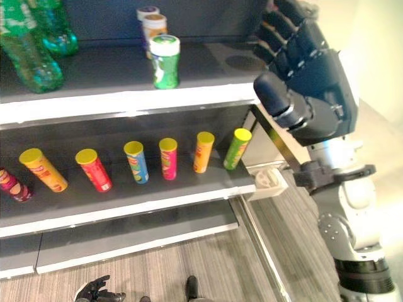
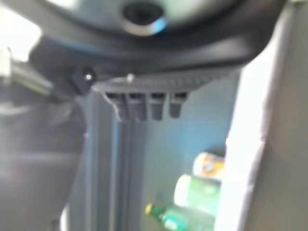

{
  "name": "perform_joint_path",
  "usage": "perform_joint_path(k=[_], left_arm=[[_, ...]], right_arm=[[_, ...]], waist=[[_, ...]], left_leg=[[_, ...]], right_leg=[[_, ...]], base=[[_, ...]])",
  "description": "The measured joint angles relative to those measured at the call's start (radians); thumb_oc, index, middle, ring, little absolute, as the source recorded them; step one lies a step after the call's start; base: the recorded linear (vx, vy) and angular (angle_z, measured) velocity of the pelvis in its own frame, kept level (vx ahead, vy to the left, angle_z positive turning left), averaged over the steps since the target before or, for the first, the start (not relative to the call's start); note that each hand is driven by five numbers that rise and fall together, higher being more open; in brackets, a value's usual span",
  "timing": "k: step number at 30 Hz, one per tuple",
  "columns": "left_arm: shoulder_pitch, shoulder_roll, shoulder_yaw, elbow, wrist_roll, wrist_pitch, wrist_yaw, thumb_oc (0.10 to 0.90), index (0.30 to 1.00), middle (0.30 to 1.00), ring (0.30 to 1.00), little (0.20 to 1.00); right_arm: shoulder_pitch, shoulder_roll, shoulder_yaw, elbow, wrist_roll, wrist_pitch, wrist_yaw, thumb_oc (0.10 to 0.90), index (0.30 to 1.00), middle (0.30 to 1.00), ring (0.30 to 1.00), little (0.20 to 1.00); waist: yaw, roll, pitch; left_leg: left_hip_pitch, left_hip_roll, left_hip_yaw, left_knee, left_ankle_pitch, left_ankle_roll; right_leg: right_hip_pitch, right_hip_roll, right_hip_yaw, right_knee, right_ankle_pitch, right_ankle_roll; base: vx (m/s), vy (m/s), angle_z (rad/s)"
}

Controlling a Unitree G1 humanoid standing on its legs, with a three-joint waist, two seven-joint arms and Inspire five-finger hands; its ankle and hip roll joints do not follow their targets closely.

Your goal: Put the goods on the table back onto the shelves and tidy them up.

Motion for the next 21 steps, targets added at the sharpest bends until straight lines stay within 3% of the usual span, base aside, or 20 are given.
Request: perform_joint_path(k=[4, 6, 7, 9, 11, 13, 16, 17, 18, 20, 21], left_arm=[[-0.016, 0.003, 0.002, -0.038, 0.000, -0.001, -0.012, 0.800, 0.900, 0.900, 0.900, 0.900], [-0.016, 0.004, 0.002, -0.058, 0.000, -0.002, -0.025, 0.800, 0.900, 0.900, 0.900, 0.900], [-0.019, 0.004, 0.001, -0.063, 0.001, -0.002, -0.032, 0.800, 0.900, 0.900, 0.900, 0.900], [-0.022, 0.005, 0.002, -0.078, 0.001, -0.003, -0.048, 0.800, 0.900, 0.900, 0.900, 0.900], [-0.029, 0.005, 0.001, -0.077, 0.001, -0.003, -0.063, 0.800, 0.900, 0.900, 0.900, 0.900], [-0.021, 0.003, -0.001, -0.075, 0.001, -0.002, -0.072, 0.800, 0.900, 0.900, 0.900, 0.900], [-0.017, 0.003, 0.000, -0.068, 0.001, -0.001, -0.082, 0.800, 0.900, 0.900, 0.900, 0.900], [-0.021, 0.006, -0.013, -0.067, 0.000, 0.000, -0.083, 0.800, 0.900, 0.900, 0.900, 0.900], [-0.036, 0.011, -0.046, -0.066, 0.000, 0.000, -0.080, 0.800, 0.900, 0.900, 0.900, 0.900], [-0.048, 0.003, -0.070, -0.067, 0.000, 0.000, -0.085, 0.800, 0.900, 0.900, 0.900, 0.900], [-0.052, -0.004, -0.079, -0.068, 0.000, 0.000, -0.080, 0.800, 0.900, 0.900, 0.900, 0.900]], right_arm=[[0.164, 0.023, -0.022, 0.054, 0.000, 0.040, 0.035, 0.800, 0.900, 0.900, 0.900, 0.900], [0.259, 0.023, -0.015, 0.094, -0.026, 0.094, 0.052, 0.800, 0.900, 0.900, 0.900, 0.900], [0.292, 0.023, -0.019, 0.114, -0.043, 0.103, 0.074, 0.800, 0.900, 0.900, 0.900, 0.900], [0.408, 0.024, 0.012, 0.216, -0.118, 0.180, 0.119, 0.800, 0.900, 0.900, 0.900, 0.900], [0.480, 0.047, 0.033, 0.320, -0.192, 0.198, 0.160, 0.800, 0.900, 0.900, 0.900, 0.900], [0.499, 0.078, 0.073, 0.445, -0.285, 0.262, 0.162, 0.800, 0.900, 0.900, 0.900, 0.900], [0.527, 0.083, 0.107, 0.479, -0.360, 0.269, 0.165, 0.800, 0.900, 0.900, 0.900, 0.900], [0.512, 0.119, 0.159, 0.570, -0.455, 0.244, 0.164, 0.800, 0.900, 0.900, 0.900, 0.900], [0.415, 0.231, 0.191, 0.782, -0.533, 0.233, 0.114, 0.800, 0.900, 0.900, 0.900, 0.900], [0.390, 0.258, 0.255, 0.840, -0.613, 0.241, 0.088, 0.800, 0.900, 0.900, 0.900, 0.900], [0.387, 0.299, 0.310, 0.866, -0.732, 0.240, 0.054, 0.800, 0.900, 0.900, 0.900, 0.900]], waist=[[-0.026, 0.006, -0.003], [-0.031, 0.008, -0.004], [-0.034, 0.009, -0.006], [-0.042, 0.013, -0.008], [-0.053, 0.016, -0.010], [-0.058, 0.022, -0.013], [-0.075, 0.030, -0.010], [-0.080, 0.028, -0.010], [-0.076, 0.013, -0.012], [-0.067, 0.020, -0.009], [-0.050, 0.028, -0.012]], left_leg=[[0.005, 0.004, 0.021, 0.000, -0.001, -0.001], [0.005, 0.005, 0.025, 0.000, -0.002, -0.001], [0.003, 0.006, 0.028, 0.000, -0.002, 0.000], [0.003, 0.006, 0.031, 0.000, -0.002, 0.000], [-0.003, 0.007, 0.033, 0.000, -0.002, 0.000], [-0.007, 0.007, 0.039, -0.001, -0.003, 0.001], [-0.008, 0.007, 0.042, -0.001, -0.003, 0.001], [-0.005, 0.009, 0.040, -0.001, -0.003, 0.001], [-0.006, 0.013, 0.040, -0.004, -0.004, 0.002], [-0.011, 0.013, 0.038, -0.006, -0.012, 0.011], [-0.008, 0.016, 0.034, -0.005, -0.012, 0.011]], right_leg=[[-0.004, 0.009, 0.021, 0.000, 0.003, -0.004], [-0.007, 0.010, 0.024, 0.000, 0.004, -0.004], [-0.008, 0.010, 0.025, 0.000, 0.003, -0.005], [-0.010, 0.011, 0.027, 0.000, 0.002, -0.007], [-0.016, 0.011, 0.027, 0.000, 0.002, -0.007], [-0.023, 0.011, 0.027, 0.000, 0.003, -0.006], [-0.026, 0.010, 0.025, 0.000, 0.006, -0.004], [-0.020, 0.011, 0.023, 0.000, 0.005, -0.005], [-0.019, 0.015, 0.022, 0.000, 0.005, -0.005], [-0.020, 0.014, 0.020, 0.000, 0.006, -0.004], [-0.017, 0.015, 0.013, 0.000, 0.005, -0.004]], base=[[-0.03, 0.000, -0.11], [-0.03, -0.009, -0.07], [-0.02, -0.003, -0.06], [-0.05, -0.008, -0.05], [-0.02, -0.003, -0.02], [-0.02, 0.000, -0.12], [-0.02, 0.000, -0.07], [0.00, 0.000, 0.00], [0.00, 0.000, 0.00], [0.01, -0.008, 0.02], [0.02, -0.018, 0.09]])
